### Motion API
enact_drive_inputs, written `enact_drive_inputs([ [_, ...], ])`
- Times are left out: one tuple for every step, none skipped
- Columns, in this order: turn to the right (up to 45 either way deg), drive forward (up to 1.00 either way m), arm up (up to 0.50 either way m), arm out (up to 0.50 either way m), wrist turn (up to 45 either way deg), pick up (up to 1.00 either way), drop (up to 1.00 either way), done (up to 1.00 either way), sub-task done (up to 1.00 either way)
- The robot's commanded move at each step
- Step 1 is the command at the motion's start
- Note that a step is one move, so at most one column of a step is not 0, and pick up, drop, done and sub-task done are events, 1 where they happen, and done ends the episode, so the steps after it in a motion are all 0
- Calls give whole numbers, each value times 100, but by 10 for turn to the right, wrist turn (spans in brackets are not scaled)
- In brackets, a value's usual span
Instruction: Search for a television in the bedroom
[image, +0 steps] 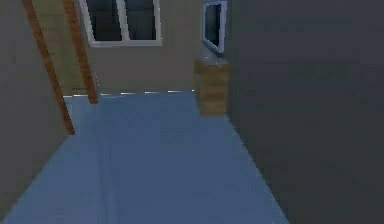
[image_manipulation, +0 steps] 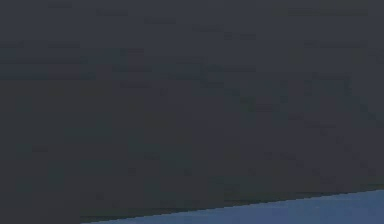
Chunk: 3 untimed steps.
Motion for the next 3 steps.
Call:
enact_drive_inputs([
  [0,100,0,0,0,0,0,0,0],
  [0,80,0,0,0,0,0,0,0],
  [120,0,0,0,0,0,0,0,0],
])
